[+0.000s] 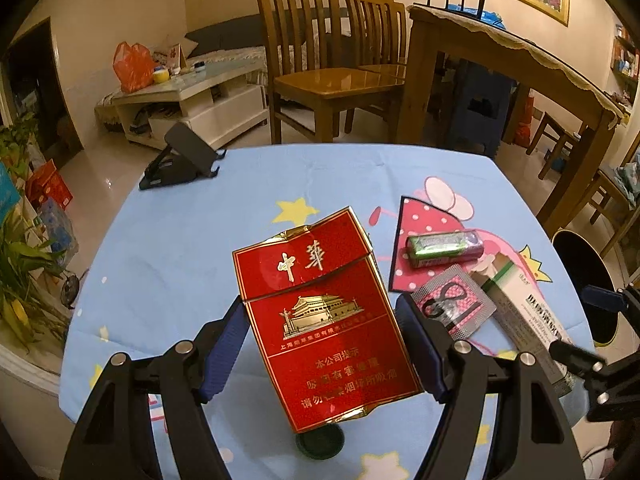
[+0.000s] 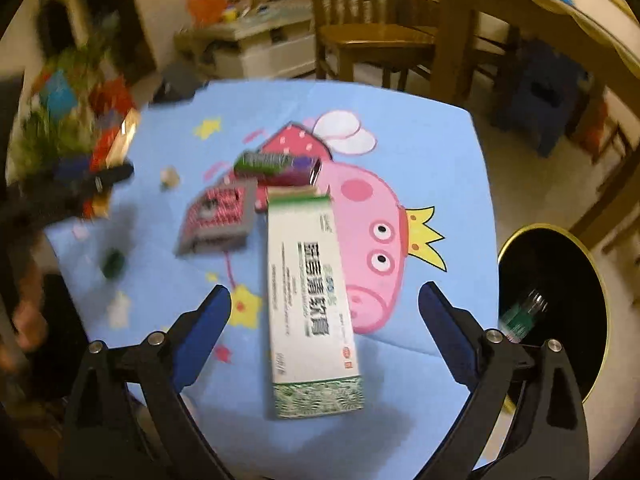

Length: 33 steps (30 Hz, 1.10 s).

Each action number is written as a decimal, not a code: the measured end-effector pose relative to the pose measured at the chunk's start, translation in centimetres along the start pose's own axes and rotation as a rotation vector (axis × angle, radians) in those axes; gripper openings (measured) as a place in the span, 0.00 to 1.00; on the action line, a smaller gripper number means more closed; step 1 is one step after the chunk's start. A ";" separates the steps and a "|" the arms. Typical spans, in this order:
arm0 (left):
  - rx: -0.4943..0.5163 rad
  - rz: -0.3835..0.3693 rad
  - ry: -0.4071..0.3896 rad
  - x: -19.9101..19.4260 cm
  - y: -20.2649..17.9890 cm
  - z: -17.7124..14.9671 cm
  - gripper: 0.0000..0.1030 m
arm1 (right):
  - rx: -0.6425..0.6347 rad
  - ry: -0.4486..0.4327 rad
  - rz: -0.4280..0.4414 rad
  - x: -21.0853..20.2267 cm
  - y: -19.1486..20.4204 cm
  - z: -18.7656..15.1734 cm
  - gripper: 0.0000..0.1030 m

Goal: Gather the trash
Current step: 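Carry both boxes over the black bin and open both tools to drop them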

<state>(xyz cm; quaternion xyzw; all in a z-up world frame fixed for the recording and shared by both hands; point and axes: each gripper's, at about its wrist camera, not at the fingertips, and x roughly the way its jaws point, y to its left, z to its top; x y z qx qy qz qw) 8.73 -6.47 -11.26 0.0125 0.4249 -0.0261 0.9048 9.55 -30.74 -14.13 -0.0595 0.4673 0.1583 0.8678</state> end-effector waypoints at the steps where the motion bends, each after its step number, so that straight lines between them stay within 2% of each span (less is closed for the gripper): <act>1: -0.003 -0.003 0.011 0.2 0.1 -0.1 0.70 | -0.014 0.016 0.006 0.7 0.2 -0.2 0.90; 2: -0.006 -0.004 0.018 0.3 0.2 -0.2 0.70 | -0.018 0.042 0.016 1.6 0.3 -0.4 0.87; 3: -0.008 -0.005 0.023 0.4 0.3 -0.3 0.70 | -0.019 0.067 0.020 2.4 0.4 -0.5 0.61; 4: -0.009 -0.005 0.025 0.3 0.4 -0.4 0.70 | -0.011 0.109 0.042 3.6 0.6 -0.8 0.48; 5: -0.009 -0.004 0.021 0.2 0.6 -0.4 0.70 | 0.000 0.092 0.041 3.6 0.6 -0.9 0.44; 10: -0.012 0.017 0.003 -0.4 1.6 -0.2 0.70 | -0.025 0.056 -0.060 2.6 2.1 -1.3 0.44; 13: -0.014 0.022 -0.007 -0.7 1.8 0.0 0.70 | 0.016 0.007 -0.098 1.2 1.6 -1.1 0.44; 19: 0.036 -0.013 -0.018 -1.2 -0.7 0.4 0.70 | 0.205 -0.091 -0.197 -2.0 -4.2 -1.1 0.44; 29: 0.221 -0.215 -0.029 -2.0 -12.1 1.4 0.69 | 0.479 -0.151 -0.386 -5.6 -15.8 -5.0 0.44; 33: 0.288 -0.276 -0.037 -1.8 -17.4 1.8 0.69 | 0.558 -0.175 -0.420 -7.2 -19.5 -6.0 0.44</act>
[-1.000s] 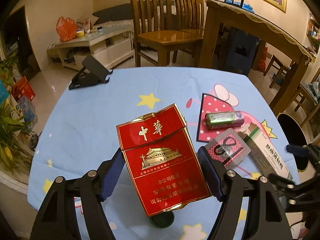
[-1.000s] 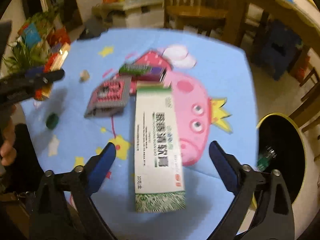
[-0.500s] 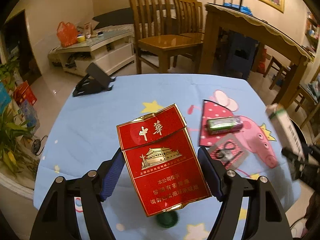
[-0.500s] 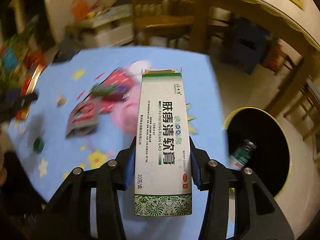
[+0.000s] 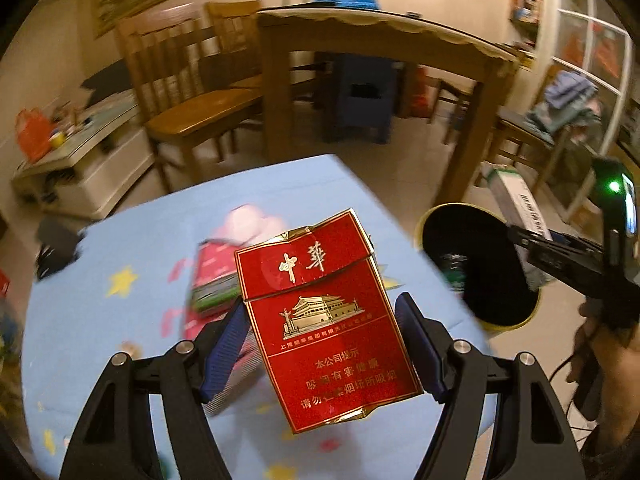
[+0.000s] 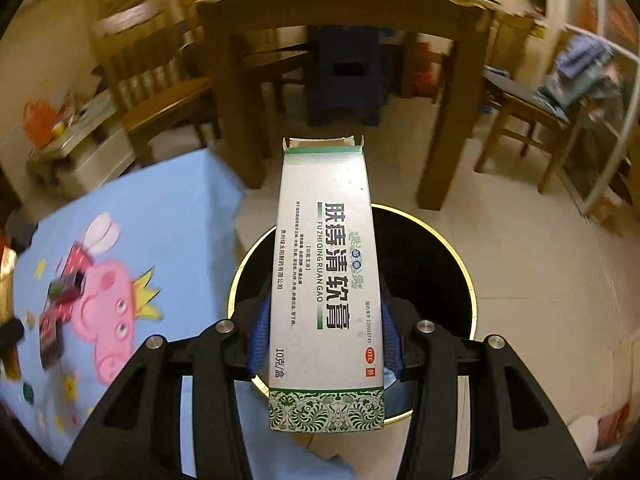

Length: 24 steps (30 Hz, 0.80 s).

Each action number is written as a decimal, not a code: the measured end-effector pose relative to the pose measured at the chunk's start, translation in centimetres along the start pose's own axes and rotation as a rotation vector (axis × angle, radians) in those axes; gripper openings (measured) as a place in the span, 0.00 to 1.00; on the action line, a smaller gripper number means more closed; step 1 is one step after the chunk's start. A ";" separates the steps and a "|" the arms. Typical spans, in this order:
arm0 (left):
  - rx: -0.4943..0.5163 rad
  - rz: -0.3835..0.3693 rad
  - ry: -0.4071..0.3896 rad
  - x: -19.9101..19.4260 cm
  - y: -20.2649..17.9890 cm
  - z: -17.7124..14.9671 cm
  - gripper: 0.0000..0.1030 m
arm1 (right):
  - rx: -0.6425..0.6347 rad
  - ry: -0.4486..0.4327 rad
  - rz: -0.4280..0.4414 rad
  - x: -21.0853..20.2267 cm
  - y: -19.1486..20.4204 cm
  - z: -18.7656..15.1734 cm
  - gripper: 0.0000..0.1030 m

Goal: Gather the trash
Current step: 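Carry both boxes over the black bin and open both tools to drop them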

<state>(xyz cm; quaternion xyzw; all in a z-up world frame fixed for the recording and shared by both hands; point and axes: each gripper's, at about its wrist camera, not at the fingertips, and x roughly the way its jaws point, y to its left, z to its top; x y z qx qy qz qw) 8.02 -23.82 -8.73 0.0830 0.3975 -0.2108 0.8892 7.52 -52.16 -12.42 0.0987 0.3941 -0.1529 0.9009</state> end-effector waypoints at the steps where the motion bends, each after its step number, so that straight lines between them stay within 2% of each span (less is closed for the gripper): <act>1: 0.013 -0.016 0.003 0.6 -1.1 0.5 0.69 | 0.022 0.003 -0.007 0.4 -1.0 0.3 0.44; 5: 0.051 -0.049 0.022 3.0 -4.6 1.6 0.69 | 0.067 0.038 -0.044 2.3 -3.3 0.2 0.45; 6: 0.058 -0.061 0.031 3.7 -5.5 1.9 0.69 | 0.079 0.049 -0.057 2.9 -3.6 0.0 0.50; 7: 0.064 -0.073 0.039 4.3 -6.1 2.1 0.69 | 0.097 0.061 -0.056 3.5 -4.0 -0.1 0.62; 9: 0.082 -0.089 0.056 5.8 -7.8 2.5 0.69 | 0.176 0.064 0.015 3.8 -5.7 -0.4 0.68; 12: 0.109 -0.111 0.075 7.3 -9.9 2.8 0.69 | 0.227 0.014 -0.008 2.4 -7.9 -0.3 0.78; 21: 0.139 -0.228 0.132 11.0 -14.7 4.8 0.69 | 0.445 -0.189 -0.108 -3.7 -15.2 -1.0 0.83; 24: 0.177 -0.236 0.129 11.7 -16.5 5.5 0.69 | 0.491 -0.238 -0.118 -5.2 -16.8 -1.5 0.85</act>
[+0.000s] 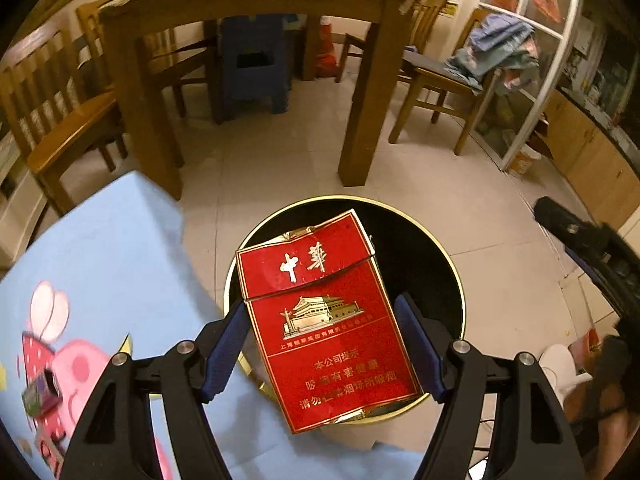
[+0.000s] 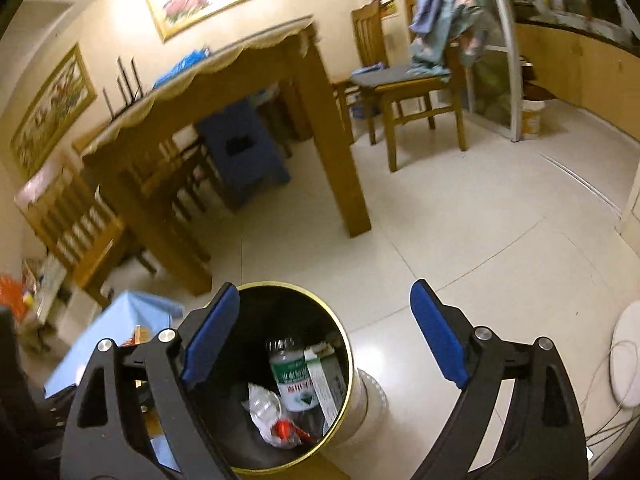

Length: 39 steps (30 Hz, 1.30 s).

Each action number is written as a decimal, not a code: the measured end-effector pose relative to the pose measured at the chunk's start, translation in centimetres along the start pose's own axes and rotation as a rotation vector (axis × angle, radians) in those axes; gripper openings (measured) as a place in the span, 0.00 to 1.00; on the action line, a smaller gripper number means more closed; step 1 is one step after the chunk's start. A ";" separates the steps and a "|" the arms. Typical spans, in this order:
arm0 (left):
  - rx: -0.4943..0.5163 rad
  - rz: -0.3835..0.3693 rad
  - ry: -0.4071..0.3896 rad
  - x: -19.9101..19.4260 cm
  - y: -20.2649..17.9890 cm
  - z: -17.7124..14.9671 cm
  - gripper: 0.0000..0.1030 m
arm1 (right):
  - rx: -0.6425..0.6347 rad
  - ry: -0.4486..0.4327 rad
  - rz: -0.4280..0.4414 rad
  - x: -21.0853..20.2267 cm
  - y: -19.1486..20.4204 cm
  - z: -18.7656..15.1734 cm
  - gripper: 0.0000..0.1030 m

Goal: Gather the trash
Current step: 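Carry both boxes over the black bin and open both tools to drop them, then move both open tools back over the table toward the bottle caps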

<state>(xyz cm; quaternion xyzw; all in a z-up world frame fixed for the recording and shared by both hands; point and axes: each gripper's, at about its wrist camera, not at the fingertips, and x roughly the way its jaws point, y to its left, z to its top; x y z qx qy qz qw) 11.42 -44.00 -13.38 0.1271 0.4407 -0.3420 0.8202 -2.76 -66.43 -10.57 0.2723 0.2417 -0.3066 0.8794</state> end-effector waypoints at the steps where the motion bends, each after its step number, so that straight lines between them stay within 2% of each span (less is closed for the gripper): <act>1: 0.006 -0.001 0.002 0.2 -0.4 0.2 0.70 | 0.006 -0.010 -0.001 -0.3 -0.3 0.1 0.85; 5: 0.024 -0.004 0.008 0.7 -1.0 0.5 0.76 | 0.006 -0.026 0.000 -0.9 -0.3 0.2 0.87; 8: 0.038 -0.020 0.019 0.7 -0.9 0.2 0.77 | 0.004 -0.041 0.001 -1.1 0.3 0.0 0.88; 12: 0.030 -0.006 0.015 -0.1 -0.1 -0.1 0.77 | -0.003 -0.056 -0.002 -1.3 1.3 -0.5 0.90; 16: 0.016 -0.003 0.006 -3.2 2.5 -3.5 0.81 | -0.034 -0.037 0.009 -1.1 2.5 -1.2 0.90; 18: 0.022 -0.014 0.003 -5.1 3.9 -6.0 0.89 | -0.094 -0.009 0.028 -0.6 4.2 -1.9 0.90; 22: 0.033 0.018 -0.021 -10.2 7.6 -12.9 0.91 | -0.282 0.057 0.120 0.1 10.1 -4.6 0.90; 25: 0.008 0.096 -0.039 -14.0 11.4 -17.9 0.94 | -0.453 0.153 0.261 0.1 16.1 -8.2 0.90; 29: -0.090 0.165 -0.039 -18.1 17.9 -23.4 0.94 | -0.625 0.345 0.592 -1.3 24.6 -15.0 0.91; 31: -0.160 0.210 -0.036 -19.7 21.4 -25.8 0.94 | -0.714 0.411 0.699 -2.6 28.5 -18.6 0.94; 35: -0.238 0.292 -0.087 -23.1 26.1 -28.9 0.94 | -0.793 0.439 0.715 -4.6 32.8 -23.1 0.95; 37: -0.255 0.304 -0.116 -24.6 27.9 -29.8 0.94 | -0.823 0.431 0.698 -5.2 34.5 -24.6 0.95; 39: -0.252 0.307 -0.141 -25.7 29.1 -30.4 0.94 | -0.871 0.408 0.646 -6.0 36.2 -26.3 0.95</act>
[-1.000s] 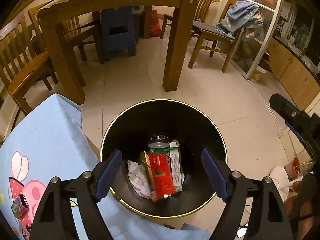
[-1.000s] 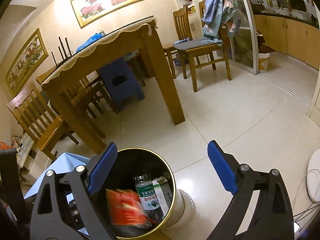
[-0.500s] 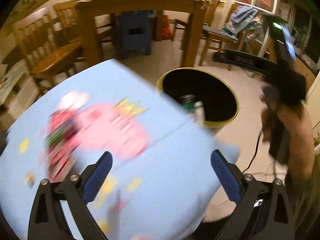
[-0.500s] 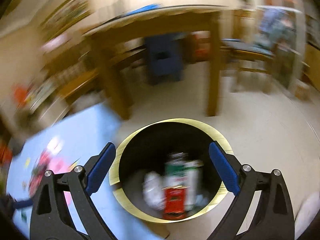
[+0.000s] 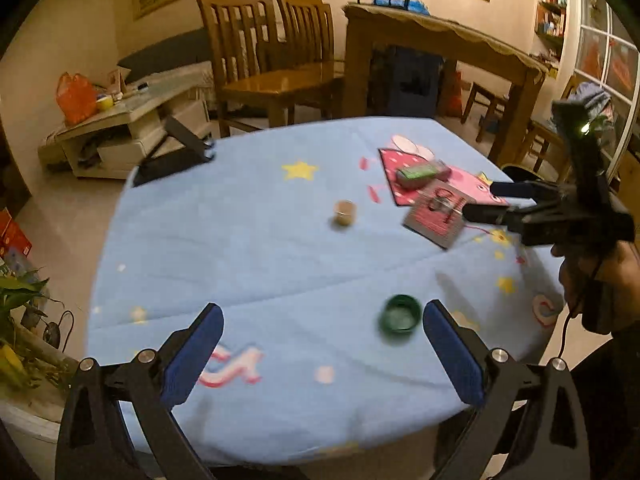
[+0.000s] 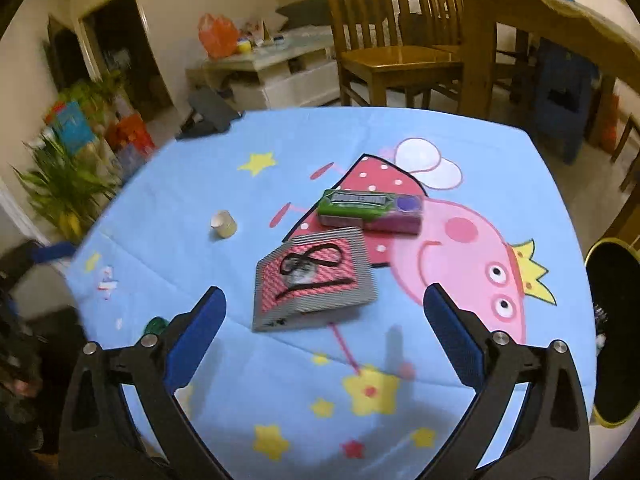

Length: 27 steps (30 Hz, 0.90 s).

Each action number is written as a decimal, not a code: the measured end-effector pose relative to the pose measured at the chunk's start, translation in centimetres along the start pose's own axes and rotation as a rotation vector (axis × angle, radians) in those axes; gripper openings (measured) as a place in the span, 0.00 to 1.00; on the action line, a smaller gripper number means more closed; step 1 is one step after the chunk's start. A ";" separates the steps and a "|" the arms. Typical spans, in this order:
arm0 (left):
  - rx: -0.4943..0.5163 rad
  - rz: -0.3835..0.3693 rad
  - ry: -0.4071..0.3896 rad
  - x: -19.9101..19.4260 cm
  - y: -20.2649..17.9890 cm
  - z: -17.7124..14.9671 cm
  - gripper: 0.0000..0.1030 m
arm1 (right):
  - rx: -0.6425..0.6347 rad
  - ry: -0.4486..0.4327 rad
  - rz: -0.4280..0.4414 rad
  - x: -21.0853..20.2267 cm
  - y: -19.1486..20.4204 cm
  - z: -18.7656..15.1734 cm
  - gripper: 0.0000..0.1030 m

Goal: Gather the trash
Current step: 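Move both open tools back over the table toward the bottle caps, then grasp the white bottle cap with the right tool while the left tool grasps the green cap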

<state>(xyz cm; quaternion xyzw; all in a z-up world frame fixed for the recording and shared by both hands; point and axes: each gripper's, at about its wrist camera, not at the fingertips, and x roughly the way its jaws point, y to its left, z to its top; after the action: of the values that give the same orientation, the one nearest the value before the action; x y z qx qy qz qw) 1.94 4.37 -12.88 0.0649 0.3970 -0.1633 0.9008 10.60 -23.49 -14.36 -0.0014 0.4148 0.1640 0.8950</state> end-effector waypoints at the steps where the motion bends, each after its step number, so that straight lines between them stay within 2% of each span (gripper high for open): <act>1: 0.007 0.005 -0.011 -0.3 0.4 -0.1 0.94 | -0.012 0.001 -0.009 0.2 1.0 0.2 0.95; 3: 0.015 0.017 -0.030 -0.8 0.8 -0.1 0.94 | -0.022 0.007 0.100 0.5 3.7 0.7 0.95; 4: 0.011 0.008 -0.038 -1.0 1.1 -0.1 0.94 | -0.049 0.015 0.120 0.8 5.4 1.1 0.95; 5: -0.004 -0.016 -0.050 -1.3 1.5 -0.2 0.94 | -0.084 0.014 0.099 1.0 6.3 1.5 0.95; 7: -0.038 -0.053 -0.068 -1.4 2.3 0.0 0.94 | -0.175 0.021 0.000 2.5 9.5 2.7 0.93; 8: -0.047 -0.062 -0.069 -1.6 2.6 -0.1 0.94 | -0.190 0.028 -0.016 3.3 10.2 3.2 0.84; 9: -0.055 -0.068 -0.070 -1.5 2.8 -0.1 0.94 | -0.199 0.039 -0.013 4.2 10.7 3.8 0.70; 10: -0.064 -0.075 -0.072 -1.6 2.9 -0.1 0.94 | -0.195 0.065 0.004 5.8 11.0 4.4 0.62; 12: -0.078 -0.096 -0.083 -2.0 3.2 -0.4 0.94 | -0.161 0.120 0.028 8.0 10.8 4.9 0.55; 13: -0.080 -0.099 -0.087 -2.1 3.4 -0.5 0.94 | -0.156 0.137 0.035 9.0 10.9 5.1 0.48; 15: -0.085 -0.099 -0.093 -2.2 3.5 -0.6 0.94 | -0.175 0.145 0.006 10.6 11.0 5.5 0.46; 18: -0.087 -0.103 -0.095 -2.3 3.7 -0.7 0.94 | -0.207 0.156 -0.011 12.4 11.8 5.6 0.24; 19: -0.088 -0.105 -0.093 -2.2 3.6 -0.7 0.94 | -0.195 0.161 -0.004 12.5 11.8 5.7 0.20; 23: -0.077 -0.113 -0.085 -2.0 3.4 -0.7 0.94 | -0.189 0.157 -0.004 11.8 11.9 5.8 0.20; 27: -0.008 -0.139 -0.059 -1.2 1.2 -0.2 0.94 | -0.143 0.099 0.007 7.7 9.8 5.1 0.20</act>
<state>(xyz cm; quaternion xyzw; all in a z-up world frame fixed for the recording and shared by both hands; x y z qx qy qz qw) 1.45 5.82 -12.13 0.0288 0.3745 -0.2258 0.8988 16.11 -11.23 -15.38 -0.0720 0.4459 0.1959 0.8704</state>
